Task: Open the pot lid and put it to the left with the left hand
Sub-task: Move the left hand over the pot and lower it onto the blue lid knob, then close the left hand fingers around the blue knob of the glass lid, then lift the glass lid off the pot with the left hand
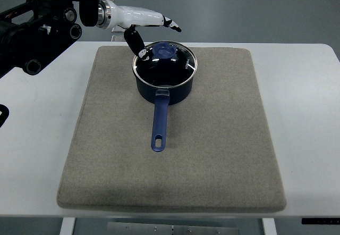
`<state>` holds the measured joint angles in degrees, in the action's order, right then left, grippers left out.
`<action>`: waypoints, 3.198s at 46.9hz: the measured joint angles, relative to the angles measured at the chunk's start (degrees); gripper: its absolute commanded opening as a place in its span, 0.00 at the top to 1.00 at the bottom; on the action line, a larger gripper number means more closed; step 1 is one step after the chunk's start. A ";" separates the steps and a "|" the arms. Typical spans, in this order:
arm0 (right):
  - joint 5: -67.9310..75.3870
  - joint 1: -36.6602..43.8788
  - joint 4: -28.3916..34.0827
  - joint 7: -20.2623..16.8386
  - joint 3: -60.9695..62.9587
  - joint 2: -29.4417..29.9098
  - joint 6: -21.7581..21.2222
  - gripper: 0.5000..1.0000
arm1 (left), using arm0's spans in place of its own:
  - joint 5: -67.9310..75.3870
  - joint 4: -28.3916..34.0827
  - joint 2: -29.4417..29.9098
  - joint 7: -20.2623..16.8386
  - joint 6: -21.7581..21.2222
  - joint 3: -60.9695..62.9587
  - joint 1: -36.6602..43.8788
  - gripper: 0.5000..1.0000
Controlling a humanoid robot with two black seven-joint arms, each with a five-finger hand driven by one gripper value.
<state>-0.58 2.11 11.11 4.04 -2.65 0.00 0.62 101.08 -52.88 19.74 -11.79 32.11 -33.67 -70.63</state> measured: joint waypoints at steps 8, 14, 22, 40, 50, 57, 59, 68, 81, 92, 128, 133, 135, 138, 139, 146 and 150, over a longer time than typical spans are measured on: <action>0.02 0.00 0.00 0.00 0.00 0.00 0.00 0.17 | 3.21 0.57 -1.69 2.03 0.00 0.04 -0.29 0.07; 0.02 0.00 0.00 0.00 -0.03 0.00 0.00 0.17 | 3.88 0.72 -1.97 3.15 0.00 0.04 -0.30 0.08; 0.02 0.00 0.02 0.00 -0.03 0.00 0.00 0.17 | 3.95 0.98 -2.26 3.61 0.00 1.23 -0.26 0.21; 0.00 0.00 0.00 0.00 -0.01 0.00 0.00 0.17 | 3.87 0.98 -2.41 3.62 0.05 2.38 -0.23 0.35; 0.00 0.00 0.00 0.00 0.00 0.00 0.00 0.17 | 3.79 0.94 -2.52 3.62 0.05 2.38 -0.28 0.35; 0.00 0.00 -0.01 0.01 0.01 0.00 0.00 0.17 | 3.78 0.93 -2.86 3.62 0.03 2.38 -0.24 0.37; 0.00 -0.01 0.01 0.00 0.00 0.00 0.00 0.17 | 3.78 0.93 -2.87 3.62 0.03 2.38 -0.23 0.38; 0.02 0.00 0.00 0.01 -0.01 0.00 0.00 0.17 | 3.78 0.93 -3.12 3.62 -0.03 2.38 -0.22 0.53; 0.02 0.00 0.00 0.01 0.01 0.00 0.00 0.17 | 3.84 0.93 -3.04 3.62 -0.04 2.38 0.07 0.74; 0.02 0.00 0.01 0.01 -0.02 0.00 0.00 0.17 | 3.86 0.93 -3.01 3.62 -0.03 2.38 0.14 0.85; 0.02 0.00 0.01 0.01 -0.01 0.00 0.00 0.17 | 1.12 0.43 -0.91 3.62 2.90 0.28 -2.66 1.00; 0.03 0.00 0.04 0.01 0.01 0.00 0.00 0.17 | -0.05 0.40 0.55 3.62 2.90 -0.65 -3.06 1.00; 0.03 0.00 0.03 0.01 0.01 0.00 0.00 0.17 | -0.46 0.39 1.31 3.62 2.90 -0.95 -3.18 1.00; 0.03 0.00 0.03 0.01 -0.01 0.00 0.00 0.17 | -1.35 0.31 3.10 3.62 2.90 -1.30 -3.51 1.00; 0.03 -0.01 0.04 0.01 -0.03 0.00 0.00 0.17 | -1.67 0.28 3.68 3.62 2.90 -1.35 -3.58 1.00; 0.03 0.00 0.03 0.02 -0.04 0.00 0.00 0.17 | -5.38 0.12 8.45 3.54 2.90 -1.41 -3.64 1.00; 0.03 -0.01 0.04 0.01 -0.01 0.00 0.00 0.17 | -6.81 0.11 11.47 3.47 2.90 -1.43 -3.39 1.00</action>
<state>-0.55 2.10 11.15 4.04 -2.66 0.00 0.62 94.26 -52.76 31.22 -8.32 35.01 -35.10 -74.02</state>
